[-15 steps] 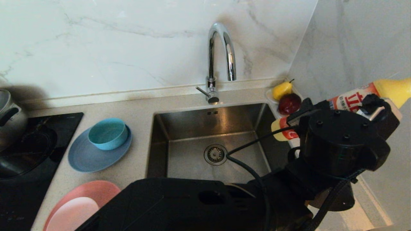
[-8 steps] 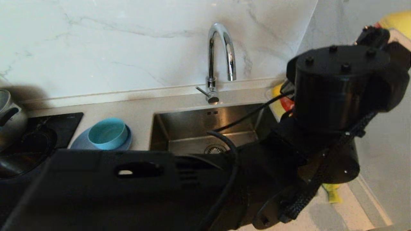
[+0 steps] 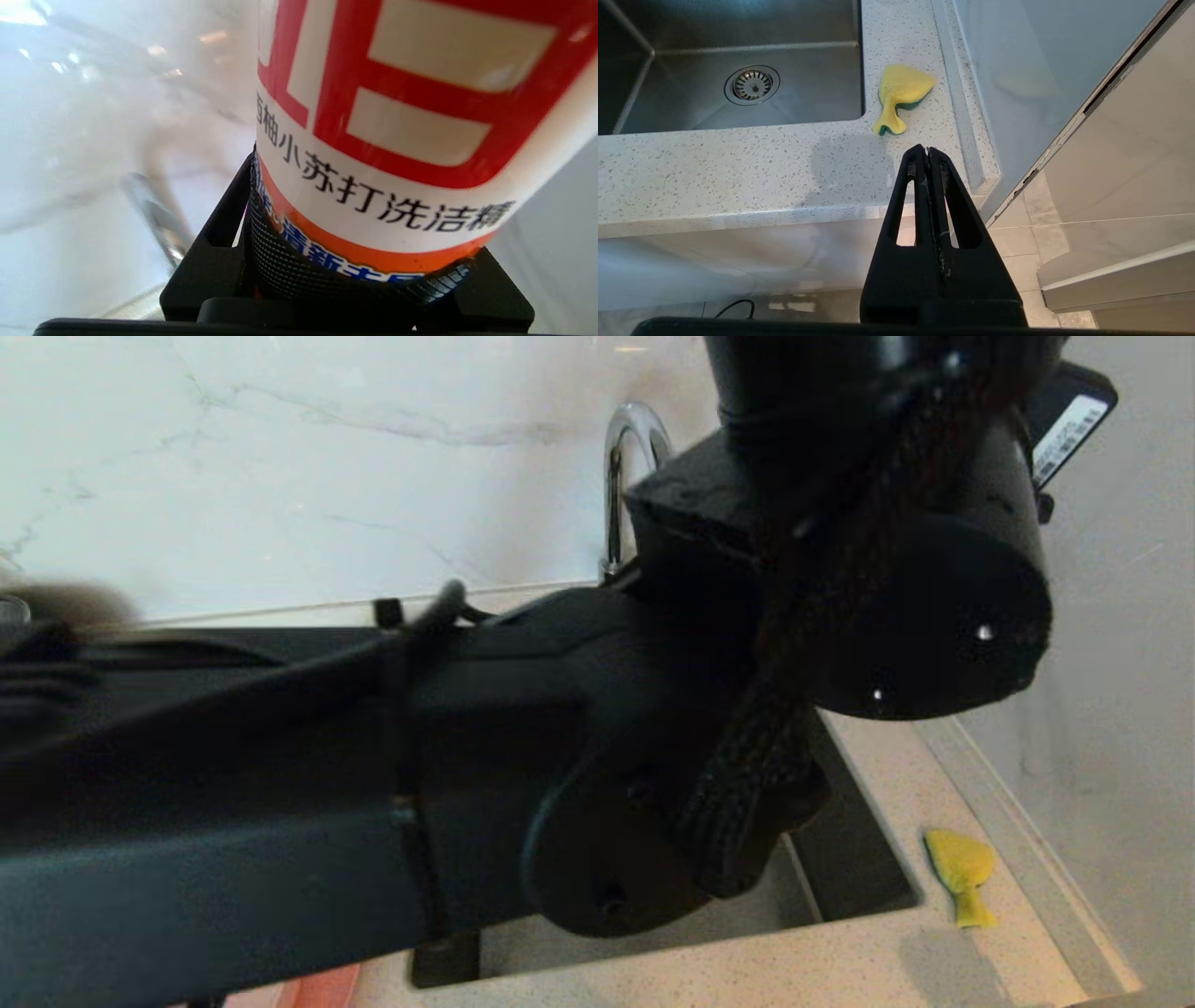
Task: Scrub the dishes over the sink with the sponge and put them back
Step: Place the dish soap on the table
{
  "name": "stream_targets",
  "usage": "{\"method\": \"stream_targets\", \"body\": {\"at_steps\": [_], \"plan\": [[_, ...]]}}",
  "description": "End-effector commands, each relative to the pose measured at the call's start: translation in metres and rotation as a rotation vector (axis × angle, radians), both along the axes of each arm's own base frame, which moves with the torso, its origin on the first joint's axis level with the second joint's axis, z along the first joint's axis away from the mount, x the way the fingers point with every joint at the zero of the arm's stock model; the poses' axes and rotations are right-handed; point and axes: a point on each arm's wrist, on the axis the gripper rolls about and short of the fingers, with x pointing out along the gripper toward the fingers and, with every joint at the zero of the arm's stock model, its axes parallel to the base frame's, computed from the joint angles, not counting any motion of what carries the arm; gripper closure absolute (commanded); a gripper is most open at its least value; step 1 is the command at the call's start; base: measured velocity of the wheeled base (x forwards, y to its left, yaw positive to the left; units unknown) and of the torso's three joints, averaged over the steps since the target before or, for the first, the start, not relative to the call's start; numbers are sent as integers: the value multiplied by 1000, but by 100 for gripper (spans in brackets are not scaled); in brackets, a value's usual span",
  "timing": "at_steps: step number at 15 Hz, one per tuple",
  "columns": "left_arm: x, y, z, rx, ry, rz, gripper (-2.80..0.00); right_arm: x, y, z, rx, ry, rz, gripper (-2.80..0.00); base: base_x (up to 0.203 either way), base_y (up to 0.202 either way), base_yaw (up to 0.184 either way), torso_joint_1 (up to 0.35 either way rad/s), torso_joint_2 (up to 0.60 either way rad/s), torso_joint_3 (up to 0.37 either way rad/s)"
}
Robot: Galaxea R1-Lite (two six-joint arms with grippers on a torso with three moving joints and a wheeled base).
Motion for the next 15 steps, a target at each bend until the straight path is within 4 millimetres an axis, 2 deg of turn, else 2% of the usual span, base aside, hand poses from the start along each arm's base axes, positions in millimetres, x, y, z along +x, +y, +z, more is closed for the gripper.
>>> {"method": "stream_targets", "body": {"at_steps": [1, 5, 9, 15], "plan": [[0, 29, 28, -74, -25, 36, 0, 0, 0, 0, 0, 0, 0, 0, 0, 0, 0, 0, 0, 0], [20, 78, 54, -138, -51, 142, 0, 0, 0, 0, 0, 0, 0, 0, 0, 0, 0, 0, 0, 0], [40, 132, 71, -148, -50, 270, 0, 0, 0, 0, 0, 0, 0, 0, 0, 0, 0, 0, 0, 0], [76, 212, 76, -219, 14, 464, 0, 0, 0, 0, 0, 0, 0, 0, 0, 0, 0, 0, 0, 0]]}}
